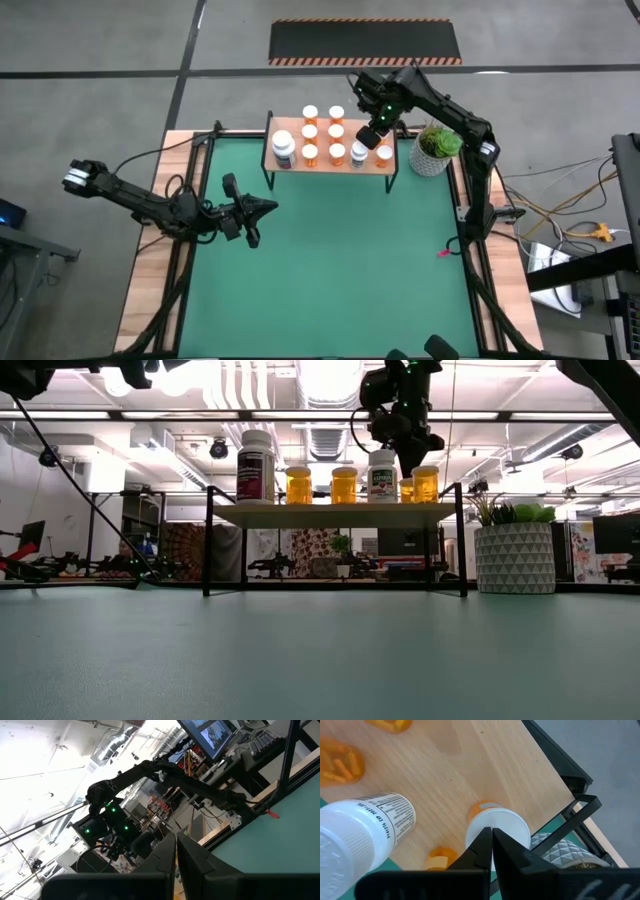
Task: Pick and place medicine bottles onto shelf by color
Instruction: Put the orange pill bottle on the shelf aligned with the other orange pill bottle
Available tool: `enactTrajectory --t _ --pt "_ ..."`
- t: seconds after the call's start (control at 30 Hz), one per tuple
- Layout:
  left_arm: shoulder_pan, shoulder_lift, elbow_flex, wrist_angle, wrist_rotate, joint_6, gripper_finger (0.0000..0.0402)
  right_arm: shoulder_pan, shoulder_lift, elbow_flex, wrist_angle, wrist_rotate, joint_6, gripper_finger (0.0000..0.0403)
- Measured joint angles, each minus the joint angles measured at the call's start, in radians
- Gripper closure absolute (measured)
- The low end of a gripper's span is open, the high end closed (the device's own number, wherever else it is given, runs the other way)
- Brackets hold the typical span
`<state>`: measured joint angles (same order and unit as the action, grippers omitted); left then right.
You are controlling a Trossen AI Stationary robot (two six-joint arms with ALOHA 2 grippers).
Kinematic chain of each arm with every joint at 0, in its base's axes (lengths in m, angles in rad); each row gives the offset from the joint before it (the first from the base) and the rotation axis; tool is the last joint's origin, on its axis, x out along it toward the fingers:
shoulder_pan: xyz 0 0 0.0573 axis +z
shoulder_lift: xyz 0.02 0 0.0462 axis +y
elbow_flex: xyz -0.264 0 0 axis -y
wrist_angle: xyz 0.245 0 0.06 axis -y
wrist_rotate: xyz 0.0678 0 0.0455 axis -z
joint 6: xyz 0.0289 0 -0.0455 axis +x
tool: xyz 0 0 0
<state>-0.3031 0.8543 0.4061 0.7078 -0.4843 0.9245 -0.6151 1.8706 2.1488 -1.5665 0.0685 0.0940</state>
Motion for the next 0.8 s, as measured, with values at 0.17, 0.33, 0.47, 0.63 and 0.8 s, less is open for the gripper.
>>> enactTrajectory --t 0.17,0.33,0.47,0.63,0.8 --pt "0.0 0.0 0.0 0.0 0.0 0.0 0.0402 0.0 0.0 -0.004 -0.001 0.002 0.018 0.0394" --pt "0.0 0.0 0.0 0.0 0.0 0.0 0.0402 0.0 -0.002 -0.004 -0.001 0.001 0.016 0.0394" --pt "0.0 0.0 0.0 0.0 0.0 0.0 0.0402 0.0 -0.006 -0.005 -0.003 0.001 0.003 0.0394" --pt "0.0 0.0 0.0 0.0 0.0 0.0 0.0402 0.0 -0.008 -0.006 -0.006 0.005 0.025 0.0394" --pt "0.0 0.0 0.0 0.0 0.0 0.0 0.0402 0.002 -0.008 -0.006 -0.006 0.006 0.024 0.0394"
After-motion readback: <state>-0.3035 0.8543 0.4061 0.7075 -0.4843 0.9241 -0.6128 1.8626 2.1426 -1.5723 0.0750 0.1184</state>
